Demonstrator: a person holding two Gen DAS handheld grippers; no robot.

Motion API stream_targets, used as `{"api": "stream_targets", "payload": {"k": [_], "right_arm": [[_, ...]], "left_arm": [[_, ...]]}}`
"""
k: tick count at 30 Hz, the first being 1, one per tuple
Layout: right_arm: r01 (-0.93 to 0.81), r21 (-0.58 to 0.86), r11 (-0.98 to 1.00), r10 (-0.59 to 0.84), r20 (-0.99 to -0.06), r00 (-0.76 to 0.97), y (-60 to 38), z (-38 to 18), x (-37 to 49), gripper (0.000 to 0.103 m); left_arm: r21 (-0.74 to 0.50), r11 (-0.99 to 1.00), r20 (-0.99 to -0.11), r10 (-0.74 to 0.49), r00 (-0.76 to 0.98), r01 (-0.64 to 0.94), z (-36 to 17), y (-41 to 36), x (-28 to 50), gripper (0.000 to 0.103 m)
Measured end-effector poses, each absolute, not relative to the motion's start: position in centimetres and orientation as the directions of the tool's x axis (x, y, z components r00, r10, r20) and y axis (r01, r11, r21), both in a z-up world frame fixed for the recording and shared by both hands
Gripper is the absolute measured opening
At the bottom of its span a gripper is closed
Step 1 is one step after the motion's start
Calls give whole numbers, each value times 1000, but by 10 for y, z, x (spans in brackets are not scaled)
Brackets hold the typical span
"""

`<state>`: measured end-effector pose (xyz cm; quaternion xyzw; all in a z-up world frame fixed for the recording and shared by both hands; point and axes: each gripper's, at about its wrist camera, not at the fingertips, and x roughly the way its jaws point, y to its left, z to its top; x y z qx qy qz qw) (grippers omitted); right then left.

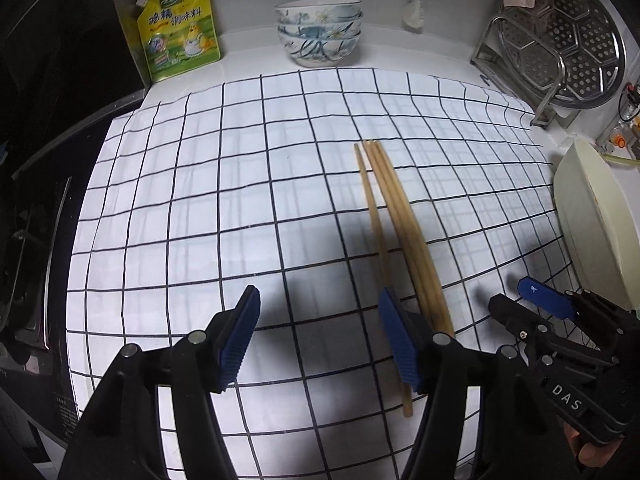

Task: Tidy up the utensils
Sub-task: 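Move both open tools back over the remaining chopstick bundle, then close the right tool on one chopstick while the left tool grasps another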

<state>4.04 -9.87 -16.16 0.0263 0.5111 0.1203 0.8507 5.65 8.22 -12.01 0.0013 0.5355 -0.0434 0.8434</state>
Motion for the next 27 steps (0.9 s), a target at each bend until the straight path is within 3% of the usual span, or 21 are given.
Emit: {"api": "stream_targets", "payload": {"k": [12,27], "right_arm": [[-223,137,965,224,-872,435,-74,-176,54,43],[-224,120,967,207,-881,425,-73,-182,58,43]], "left_arm": [[-48,998,-904,-59,424,36,-128,94,57,71],[-76,997,-908,-81,412,28,-138,91,58,72]]}}
